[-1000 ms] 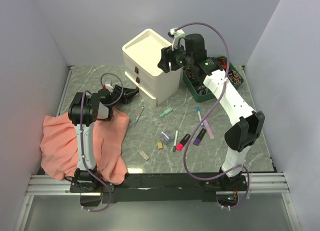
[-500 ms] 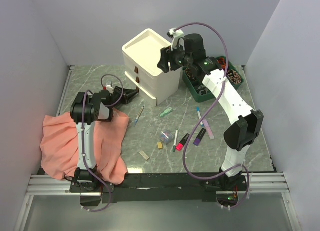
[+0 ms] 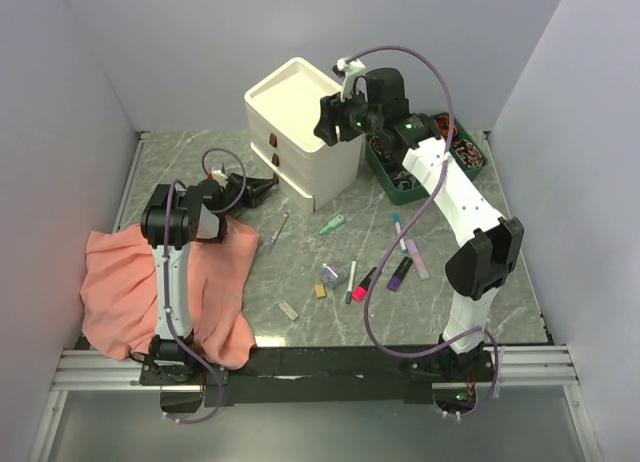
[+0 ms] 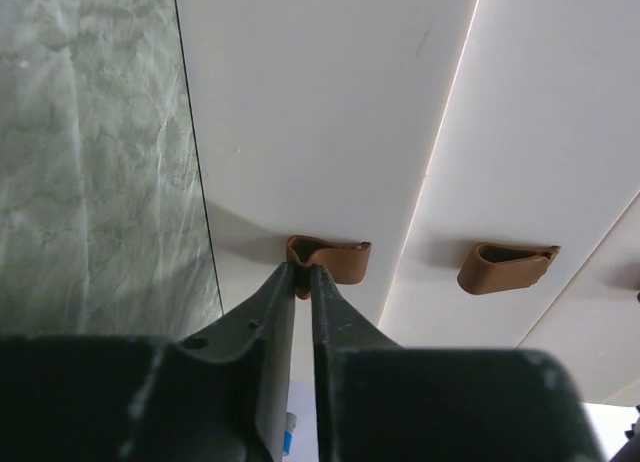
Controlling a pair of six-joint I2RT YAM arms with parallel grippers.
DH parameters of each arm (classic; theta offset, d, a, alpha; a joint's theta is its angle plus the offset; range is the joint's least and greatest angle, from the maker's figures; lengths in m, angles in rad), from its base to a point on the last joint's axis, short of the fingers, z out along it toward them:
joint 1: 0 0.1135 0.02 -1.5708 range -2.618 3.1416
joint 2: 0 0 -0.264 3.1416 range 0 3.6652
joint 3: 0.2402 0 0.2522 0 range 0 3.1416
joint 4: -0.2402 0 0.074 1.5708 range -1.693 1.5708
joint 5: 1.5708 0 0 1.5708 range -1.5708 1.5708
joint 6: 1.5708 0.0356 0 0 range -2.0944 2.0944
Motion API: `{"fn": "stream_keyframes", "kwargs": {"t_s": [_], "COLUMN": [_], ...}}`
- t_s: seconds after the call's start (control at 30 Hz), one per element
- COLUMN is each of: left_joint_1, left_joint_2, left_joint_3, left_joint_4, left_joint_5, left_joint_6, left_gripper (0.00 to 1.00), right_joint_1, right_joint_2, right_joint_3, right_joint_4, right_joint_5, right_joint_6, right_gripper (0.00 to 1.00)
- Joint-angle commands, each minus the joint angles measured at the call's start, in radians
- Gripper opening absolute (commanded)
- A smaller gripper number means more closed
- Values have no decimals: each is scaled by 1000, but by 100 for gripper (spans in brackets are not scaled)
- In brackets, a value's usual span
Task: Sort the stationery into containers
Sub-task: Open the drawer in the storage box.
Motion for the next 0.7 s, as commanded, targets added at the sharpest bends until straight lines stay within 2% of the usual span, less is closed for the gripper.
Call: {"fn": "stream_keyframes", "kwargs": {"t_s": [0.0, 0.13, 0.2, 0.37, 0.53, 0.67], "left_joint_1": [2, 31, 67, 160, 224, 255], "left_joint_2": [-19, -77, -137, -261, -318, -333], "left_joint_3": [6, -44, -83, -153, -172, -225], "left_joint_4": [102, 85, 52, -34, -148, -123], "left_joint_5": [17, 51, 65, 125, 207, 266], "left_joint_6": [-11, 0, 25, 83, 167, 147], "left_gripper": [11, 8, 1, 1, 1, 1], "right_joint_1": [-2, 0, 0, 0, -2, 1], "right_joint_2": [6, 4, 3, 10, 33, 41], "right_joint_3": [47, 47, 44, 43, 64, 66], "right_joint_4": [21, 22, 25, 32, 33, 33], "right_joint_5": [-17, -22, -26, -31, -54, -77], "right_joint_6": [-5, 1, 1, -3, -6, -20], "right_gripper": [67, 66, 66, 65, 65, 65]}}
